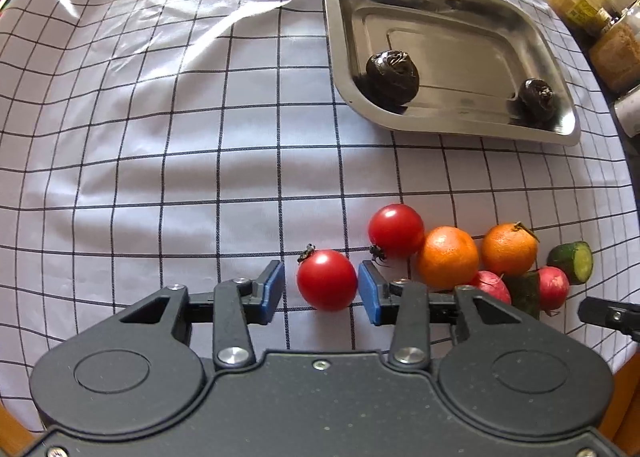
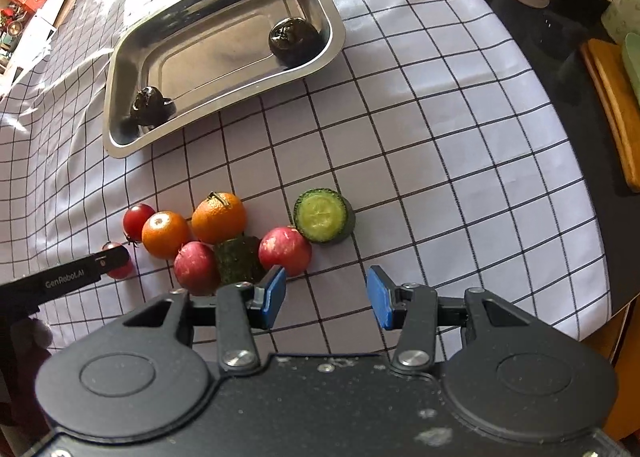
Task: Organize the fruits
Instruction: 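Grasp the red tomato with left tool while right tool grasps the cucumber slice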
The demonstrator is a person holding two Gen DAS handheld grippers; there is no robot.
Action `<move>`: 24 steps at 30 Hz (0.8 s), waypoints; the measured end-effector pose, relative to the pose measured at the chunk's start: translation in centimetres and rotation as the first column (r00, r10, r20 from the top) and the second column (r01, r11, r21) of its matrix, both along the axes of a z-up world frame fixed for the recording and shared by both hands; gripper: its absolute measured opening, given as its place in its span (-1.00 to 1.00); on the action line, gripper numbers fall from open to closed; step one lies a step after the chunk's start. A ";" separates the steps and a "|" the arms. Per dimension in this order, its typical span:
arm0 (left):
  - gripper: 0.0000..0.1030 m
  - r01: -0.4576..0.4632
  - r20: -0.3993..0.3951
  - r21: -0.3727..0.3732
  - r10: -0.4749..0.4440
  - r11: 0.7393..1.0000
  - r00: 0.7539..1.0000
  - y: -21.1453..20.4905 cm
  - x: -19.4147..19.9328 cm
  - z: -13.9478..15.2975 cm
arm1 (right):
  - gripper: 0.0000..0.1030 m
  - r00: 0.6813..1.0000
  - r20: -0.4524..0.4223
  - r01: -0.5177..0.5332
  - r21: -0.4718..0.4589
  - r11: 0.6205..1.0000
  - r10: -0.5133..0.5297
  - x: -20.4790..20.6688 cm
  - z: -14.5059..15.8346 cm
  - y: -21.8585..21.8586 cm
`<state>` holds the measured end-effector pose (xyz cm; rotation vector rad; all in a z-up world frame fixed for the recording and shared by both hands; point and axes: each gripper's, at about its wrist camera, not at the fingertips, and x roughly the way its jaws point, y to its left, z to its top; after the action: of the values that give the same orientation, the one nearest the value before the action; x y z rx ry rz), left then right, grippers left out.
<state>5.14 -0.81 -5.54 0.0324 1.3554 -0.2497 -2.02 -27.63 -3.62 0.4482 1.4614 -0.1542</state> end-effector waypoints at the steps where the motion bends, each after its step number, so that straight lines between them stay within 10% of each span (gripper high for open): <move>1: -0.09 0.000 -0.002 -0.003 0.000 1.000 1.000 0.1 0.0 0.0 | -0.07 1.000 -0.002 0.003 0.004 1.000 -0.003 0.1 -0.1 0.0; 24: -0.02 -0.013 -0.027 -0.041 0.012 0.999 1.000 1.0 -0.5 -0.5 | -0.07 0.999 0.021 0.048 -0.051 0.998 -0.047 2.8 -2.1 0.2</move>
<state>4.66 0.21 -6.01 -0.0137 1.3766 -0.2686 0.82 -27.48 -5.71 0.4415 1.4246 -0.2240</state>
